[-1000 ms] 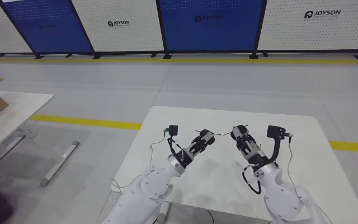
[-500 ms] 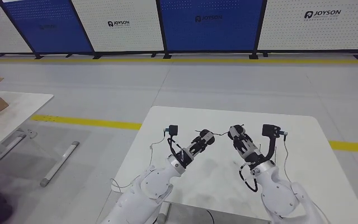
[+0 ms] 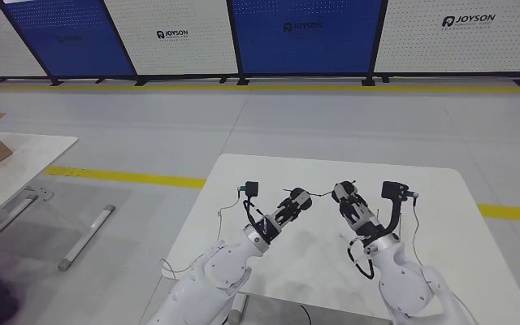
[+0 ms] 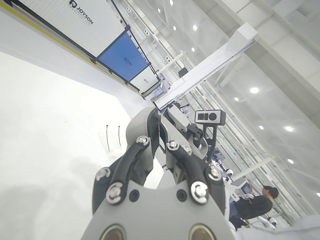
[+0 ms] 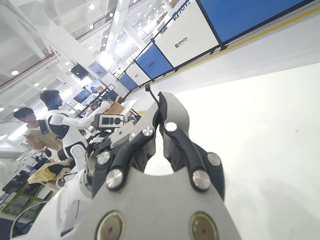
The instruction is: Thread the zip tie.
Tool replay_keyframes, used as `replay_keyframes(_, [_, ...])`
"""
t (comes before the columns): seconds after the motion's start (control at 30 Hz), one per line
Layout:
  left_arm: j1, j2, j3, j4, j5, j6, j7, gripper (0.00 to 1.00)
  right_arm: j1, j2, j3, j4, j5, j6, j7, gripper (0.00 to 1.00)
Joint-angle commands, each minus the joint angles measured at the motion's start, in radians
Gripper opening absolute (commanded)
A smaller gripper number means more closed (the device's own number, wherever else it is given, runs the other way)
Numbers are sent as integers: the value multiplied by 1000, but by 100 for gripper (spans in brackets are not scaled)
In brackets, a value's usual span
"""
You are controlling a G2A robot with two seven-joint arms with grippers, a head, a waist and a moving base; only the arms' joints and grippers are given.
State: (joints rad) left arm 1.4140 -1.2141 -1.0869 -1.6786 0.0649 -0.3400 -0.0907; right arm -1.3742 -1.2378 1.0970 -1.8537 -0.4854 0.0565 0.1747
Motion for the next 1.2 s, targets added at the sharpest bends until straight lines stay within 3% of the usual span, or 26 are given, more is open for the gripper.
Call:
replay_keyframes(0.0, [0,0,0,0,0,0,0,0,2,-2,-2,3,1,1,-4,0])
replay_keyframes(1.17, [0,0,0,0,0,0,0,0,-12,-22,9,5,11,-13,11,0])
